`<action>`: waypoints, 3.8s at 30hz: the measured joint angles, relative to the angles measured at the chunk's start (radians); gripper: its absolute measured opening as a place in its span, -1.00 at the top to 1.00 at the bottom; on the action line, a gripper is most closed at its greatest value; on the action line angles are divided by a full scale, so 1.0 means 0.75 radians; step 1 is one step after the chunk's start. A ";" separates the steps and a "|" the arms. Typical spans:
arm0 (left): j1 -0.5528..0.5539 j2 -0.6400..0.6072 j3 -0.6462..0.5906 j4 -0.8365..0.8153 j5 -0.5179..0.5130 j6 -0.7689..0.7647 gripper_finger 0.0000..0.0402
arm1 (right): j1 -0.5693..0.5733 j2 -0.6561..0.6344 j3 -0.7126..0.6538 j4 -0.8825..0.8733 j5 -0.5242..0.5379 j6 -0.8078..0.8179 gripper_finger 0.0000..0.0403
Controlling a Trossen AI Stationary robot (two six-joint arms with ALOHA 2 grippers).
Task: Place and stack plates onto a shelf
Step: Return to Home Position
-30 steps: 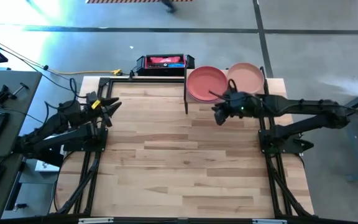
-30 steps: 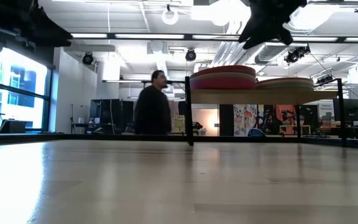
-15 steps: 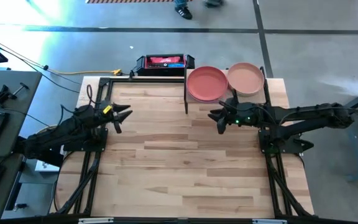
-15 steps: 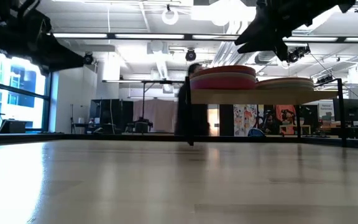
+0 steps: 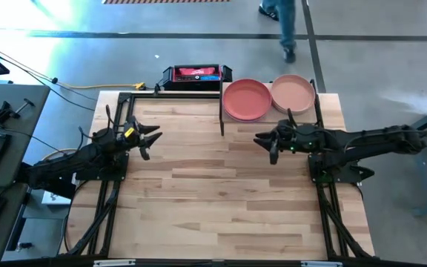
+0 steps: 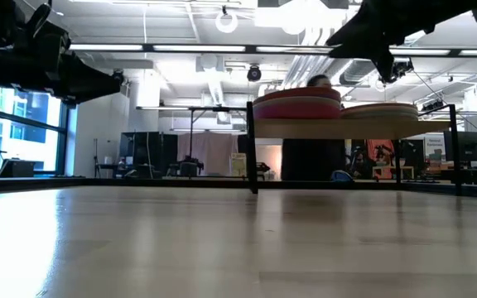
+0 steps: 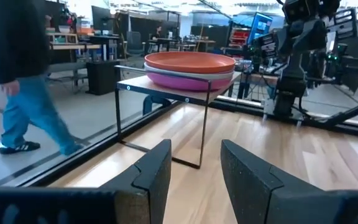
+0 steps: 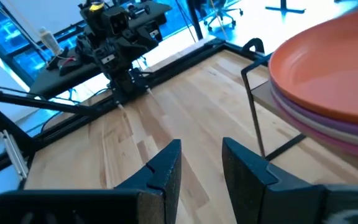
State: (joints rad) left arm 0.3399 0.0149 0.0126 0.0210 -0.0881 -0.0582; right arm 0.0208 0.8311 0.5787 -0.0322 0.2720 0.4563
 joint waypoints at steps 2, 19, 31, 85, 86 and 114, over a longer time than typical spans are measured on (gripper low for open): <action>0.000 0.002 -0.001 0.002 -0.001 -0.014 0.36 | 0.000 -0.031 -0.016 -0.002 0.001 -0.041 0.51; 0.000 0.035 -0.001 0.001 -0.006 -0.047 0.36 | 0.000 -0.571 -0.272 -0.129 -0.018 -0.275 0.51; 0.000 0.035 -0.001 0.001 -0.006 -0.047 0.36 | -0.001 -1.049 -0.347 -0.403 0.020 -0.315 0.51; 0.000 0.043 0.000 0.000 -0.002 0.118 0.36 | -0.001 -1.084 -0.759 0.078 -0.283 -0.165 0.51; 0.000 0.043 0.000 0.000 -0.002 0.118 0.36 | -0.001 -1.084 -0.759 0.078 -0.283 -0.165 0.51; 0.000 0.042 0.000 0.000 -0.002 0.118 0.36 | -0.001 -1.083 -0.760 0.078 -0.282 -0.165 0.51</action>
State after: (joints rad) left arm 0.3401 0.0467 0.0124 0.0212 -0.0895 0.0299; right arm 0.0204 0.0185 0.0090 0.0265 0.0605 0.3325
